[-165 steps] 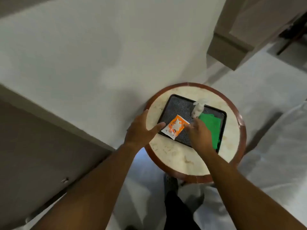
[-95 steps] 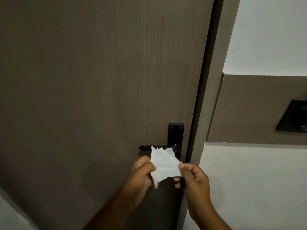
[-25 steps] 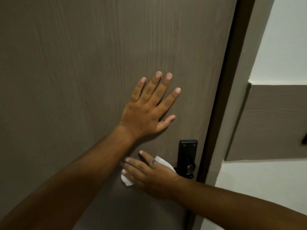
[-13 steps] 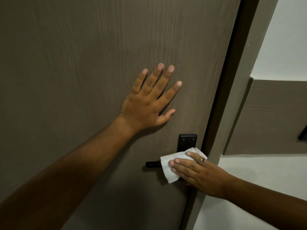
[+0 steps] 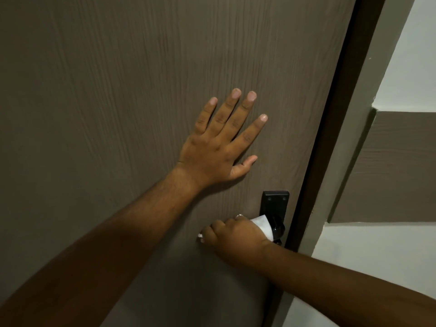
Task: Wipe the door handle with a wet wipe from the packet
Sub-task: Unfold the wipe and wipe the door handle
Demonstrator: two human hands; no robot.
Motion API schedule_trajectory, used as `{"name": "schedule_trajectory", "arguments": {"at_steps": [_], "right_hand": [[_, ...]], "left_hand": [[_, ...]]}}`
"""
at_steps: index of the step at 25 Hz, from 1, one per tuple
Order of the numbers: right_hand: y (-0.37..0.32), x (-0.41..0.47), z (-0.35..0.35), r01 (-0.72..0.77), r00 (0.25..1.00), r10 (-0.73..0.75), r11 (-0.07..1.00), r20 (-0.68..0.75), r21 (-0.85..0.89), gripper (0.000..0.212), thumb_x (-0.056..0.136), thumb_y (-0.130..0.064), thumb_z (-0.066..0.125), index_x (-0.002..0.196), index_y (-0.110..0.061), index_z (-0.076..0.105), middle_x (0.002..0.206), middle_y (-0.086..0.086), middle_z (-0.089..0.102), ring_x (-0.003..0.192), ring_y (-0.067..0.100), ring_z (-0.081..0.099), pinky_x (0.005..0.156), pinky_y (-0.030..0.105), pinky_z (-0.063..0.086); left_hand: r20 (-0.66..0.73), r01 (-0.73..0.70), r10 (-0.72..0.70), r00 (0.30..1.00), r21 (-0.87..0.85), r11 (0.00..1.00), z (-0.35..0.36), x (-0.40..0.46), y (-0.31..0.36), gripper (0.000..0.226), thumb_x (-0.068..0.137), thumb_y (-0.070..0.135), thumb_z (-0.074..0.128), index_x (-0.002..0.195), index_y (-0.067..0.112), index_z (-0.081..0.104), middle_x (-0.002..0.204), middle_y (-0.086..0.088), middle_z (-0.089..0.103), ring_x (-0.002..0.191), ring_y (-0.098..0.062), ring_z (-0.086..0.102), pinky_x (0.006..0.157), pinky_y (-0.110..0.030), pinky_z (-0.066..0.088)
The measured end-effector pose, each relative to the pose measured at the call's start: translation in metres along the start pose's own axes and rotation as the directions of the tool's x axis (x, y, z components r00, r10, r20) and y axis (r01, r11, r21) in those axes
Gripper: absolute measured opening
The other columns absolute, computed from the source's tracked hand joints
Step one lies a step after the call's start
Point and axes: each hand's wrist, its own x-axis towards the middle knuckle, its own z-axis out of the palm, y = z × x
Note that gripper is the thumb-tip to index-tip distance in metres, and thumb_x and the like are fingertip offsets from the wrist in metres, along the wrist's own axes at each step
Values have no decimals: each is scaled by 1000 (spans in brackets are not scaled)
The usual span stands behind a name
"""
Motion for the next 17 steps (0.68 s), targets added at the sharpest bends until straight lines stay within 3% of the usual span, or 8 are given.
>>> {"name": "schedule_trajectory", "arguments": {"at_steps": [3,5,8,11,14,17], "right_hand": [[-18,17,-1,65,996,-70,995,-56,-81,17,89,-35,55,87,-26,70,68,-5,68,53,15,64,50,26,51],[-17,15,1,65,985,-75,995,-154,-70,26,93,-30,45,102,-19,67,80,-1,69,65,20,64,57,31,52],[1,-18,11,98,979,-115,990,-168,-106,52,98,-35,32,141,-7,38,127,16,58,111,35,56,84,47,51],[34,-65,16,116,984,-135,981,-119,-155,71,95,-42,48,152,-10,18,157,19,24,144,40,20,110,59,26],[61,-105,19,113,989,-131,970,-72,-216,73,95,-47,48,152,-14,16,158,15,14,145,36,10,116,62,8],[62,-123,22,52,992,-69,985,-102,-165,66,99,-48,38,151,-11,22,155,17,29,144,38,21,117,59,10]], "left_hand": [[-5,-12,12,1000,2,1000,0,-1,-1,72,91,59,46,149,17,41,151,-22,42,140,-42,39,114,-56,23],[-10,-19,19,1000,9,1000,1,-2,-2,73,91,59,47,149,17,39,152,-22,41,141,-42,38,114,-56,23],[-17,-18,18,1000,13,1000,1,-4,-2,74,91,60,47,150,17,38,153,-22,40,141,-42,36,115,-55,21],[-20,-24,24,1000,6,1000,2,-4,-2,75,91,60,47,151,17,36,153,-22,39,142,-41,33,115,-56,21],[-23,-28,28,999,10,1000,3,-4,-2,75,91,60,47,151,16,36,153,-23,39,142,-42,33,115,-56,22],[-14,-26,26,1000,13,1000,2,-3,-2,75,91,60,46,151,16,36,153,-23,39,141,-43,36,114,-57,23]]}}
